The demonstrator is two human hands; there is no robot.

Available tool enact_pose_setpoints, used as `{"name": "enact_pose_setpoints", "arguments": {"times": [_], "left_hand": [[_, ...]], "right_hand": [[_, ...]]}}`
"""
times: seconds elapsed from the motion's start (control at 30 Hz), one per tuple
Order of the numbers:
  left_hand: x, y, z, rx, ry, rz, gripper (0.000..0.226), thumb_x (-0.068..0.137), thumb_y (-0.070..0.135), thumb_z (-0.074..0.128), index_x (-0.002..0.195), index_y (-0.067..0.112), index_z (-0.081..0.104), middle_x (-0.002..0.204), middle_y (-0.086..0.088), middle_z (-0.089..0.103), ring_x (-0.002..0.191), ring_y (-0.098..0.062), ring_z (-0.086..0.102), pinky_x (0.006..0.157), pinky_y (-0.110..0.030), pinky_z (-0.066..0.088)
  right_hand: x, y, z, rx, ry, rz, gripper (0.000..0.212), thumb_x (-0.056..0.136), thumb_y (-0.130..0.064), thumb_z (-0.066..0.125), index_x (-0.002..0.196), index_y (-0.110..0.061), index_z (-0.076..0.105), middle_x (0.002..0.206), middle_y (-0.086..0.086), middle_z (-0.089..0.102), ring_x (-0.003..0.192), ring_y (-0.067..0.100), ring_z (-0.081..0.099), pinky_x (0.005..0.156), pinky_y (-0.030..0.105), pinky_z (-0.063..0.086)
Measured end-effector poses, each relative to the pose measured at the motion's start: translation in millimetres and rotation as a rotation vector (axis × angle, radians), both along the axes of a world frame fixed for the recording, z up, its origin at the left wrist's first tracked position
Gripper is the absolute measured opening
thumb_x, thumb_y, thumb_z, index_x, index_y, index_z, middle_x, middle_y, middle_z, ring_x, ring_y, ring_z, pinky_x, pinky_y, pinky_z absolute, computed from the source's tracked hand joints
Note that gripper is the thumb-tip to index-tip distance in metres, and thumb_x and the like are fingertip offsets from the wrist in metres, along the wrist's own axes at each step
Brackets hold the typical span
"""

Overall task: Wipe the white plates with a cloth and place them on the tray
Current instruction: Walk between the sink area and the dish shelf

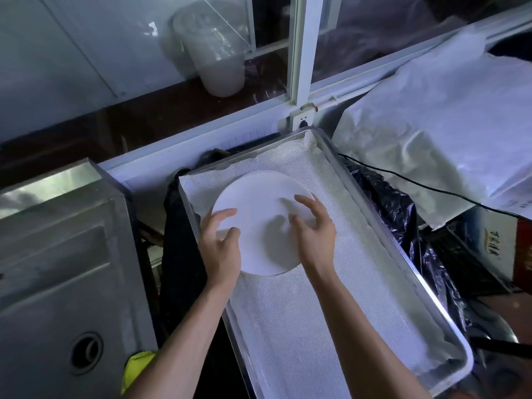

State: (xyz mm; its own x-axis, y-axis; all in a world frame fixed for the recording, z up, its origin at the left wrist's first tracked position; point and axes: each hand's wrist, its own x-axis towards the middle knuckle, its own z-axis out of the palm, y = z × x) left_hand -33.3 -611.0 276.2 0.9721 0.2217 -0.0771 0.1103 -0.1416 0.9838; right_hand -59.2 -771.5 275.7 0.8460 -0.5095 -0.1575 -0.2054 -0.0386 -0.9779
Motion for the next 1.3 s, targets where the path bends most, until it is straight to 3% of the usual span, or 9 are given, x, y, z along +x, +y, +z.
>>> {"name": "enact_pose_setpoints", "arguments": {"times": [0.17, 0.37, 0.57, 0.7, 0.83, 0.97, 1.07, 1.17, 1.3], "left_hand": [[0.8, -2.4, 5.0, 0.016, -0.051, -0.001, 0.035, 0.071, 0.009, 0.056, 0.097, 0.025, 0.074, 0.124, -0.002, 0.065, 0.117, -0.027, 0.060, 0.084, -0.025, 0.045], [6.1, -12.6, 16.1, 0.045, -0.116, -0.025, 0.034, 0.074, 0.006, 0.056, 0.098, 0.021, 0.074, 0.121, 0.002, 0.065, 0.115, -0.012, 0.060, 0.077, -0.005, 0.041], [6.8, -12.7, 12.7, 0.072, -0.114, -0.033, 0.032, 0.074, 0.009, 0.055, 0.098, 0.020, 0.073, 0.120, 0.004, 0.065, 0.114, -0.011, 0.060, 0.078, -0.006, 0.042], [7.6, -4.5, 4.2, 0.110, -0.062, -0.039, 0.031, 0.078, 0.006, 0.056, 0.098, 0.024, 0.072, 0.119, 0.007, 0.064, 0.114, -0.016, 0.060, 0.079, -0.009, 0.042], [3.8, 0.0, -2.4, 0.140, -0.070, -0.042, 0.032, 0.073, 0.012, 0.054, 0.098, 0.024, 0.071, 0.119, 0.006, 0.064, 0.116, -0.015, 0.058, 0.081, -0.008, 0.040], [2.6, -2.1, -4.2, 0.130, -0.060, -0.026, 0.031, 0.073, 0.014, 0.055, 0.095, 0.029, 0.071, 0.121, 0.013, 0.063, 0.116, -0.014, 0.059, 0.082, -0.013, 0.044], [2.8, 0.3, -6.7, 0.146, -0.042, -0.024, 0.031, 0.074, 0.015, 0.055, 0.097, 0.028, 0.071, 0.127, 0.008, 0.063, 0.118, -0.023, 0.059, 0.090, -0.031, 0.049], [1.9, 1.3, -7.5, 0.116, -0.010, -0.013, 0.030, 0.075, 0.016, 0.056, 0.095, 0.032, 0.071, 0.137, 0.004, 0.060, 0.125, -0.023, 0.057, 0.090, -0.030, 0.048], [4.2, -1.2, -6.9, 0.051, 0.052, 0.033, 0.026, 0.076, 0.009, 0.058, 0.082, 0.032, 0.071, 0.112, -0.004, 0.070, 0.103, -0.028, 0.063, 0.077, -0.028, 0.044]], "right_hand": [[-0.5, -1.0, 2.3, -0.018, -0.036, -0.016, 0.035, 0.081, -0.024, 0.064, 0.111, -0.042, 0.071, 0.144, -0.021, 0.049, 0.116, -0.033, 0.035, 0.091, 0.009, 0.033], [-0.9, -8.1, 4.3, 0.002, -0.050, -0.065, 0.033, 0.081, -0.018, 0.063, 0.107, -0.037, 0.072, 0.132, -0.025, 0.056, 0.114, -0.026, 0.044, 0.087, 0.017, 0.043], [-0.9, -9.2, 5.1, -0.024, -0.048, -0.054, 0.034, 0.080, -0.023, 0.063, 0.107, -0.041, 0.070, 0.138, -0.023, 0.051, 0.115, -0.029, 0.039, 0.088, 0.009, 0.039], [-3.0, -0.4, -2.5, -0.029, -0.010, -0.048, 0.032, 0.082, -0.021, 0.065, 0.108, -0.039, 0.070, 0.143, -0.019, 0.051, 0.117, -0.013, 0.047, 0.093, 0.020, 0.041], [-4.7, 1.5, -10.8, -0.060, 0.005, -0.023, 0.034, 0.084, -0.020, 0.066, 0.110, -0.042, 0.068, 0.142, -0.024, 0.046, 0.118, -0.022, 0.039, 0.102, 0.022, 0.033], [-4.3, -1.5, -10.0, -0.051, 0.030, -0.027, 0.039, 0.084, -0.022, 0.065, 0.115, -0.045, 0.065, 0.149, -0.022, 0.043, 0.134, 0.000, 0.040, 0.114, 0.038, 0.036], [-4.4, -0.8, -7.3, -0.045, 0.049, -0.017, 0.046, 0.083, -0.025, 0.064, 0.123, -0.048, 0.061, 0.159, -0.015, 0.035, 0.142, 0.008, 0.036, 0.116, 0.040, 0.035], [-4.7, -0.6, -7.1, -0.038, 0.059, -0.026, 0.046, 0.084, -0.022, 0.063, 0.124, -0.044, 0.062, 0.157, -0.013, 0.039, 0.137, 0.010, 0.043, 0.112, 0.039, 0.041], [-5.9, 2.3, -3.9, -0.036, 0.047, -0.044, 0.041, 0.081, -0.026, 0.063, 0.118, -0.042, 0.067, 0.149, -0.014, 0.047, 0.127, 0.007, 0.048, 0.104, 0.032, 0.043]]}}
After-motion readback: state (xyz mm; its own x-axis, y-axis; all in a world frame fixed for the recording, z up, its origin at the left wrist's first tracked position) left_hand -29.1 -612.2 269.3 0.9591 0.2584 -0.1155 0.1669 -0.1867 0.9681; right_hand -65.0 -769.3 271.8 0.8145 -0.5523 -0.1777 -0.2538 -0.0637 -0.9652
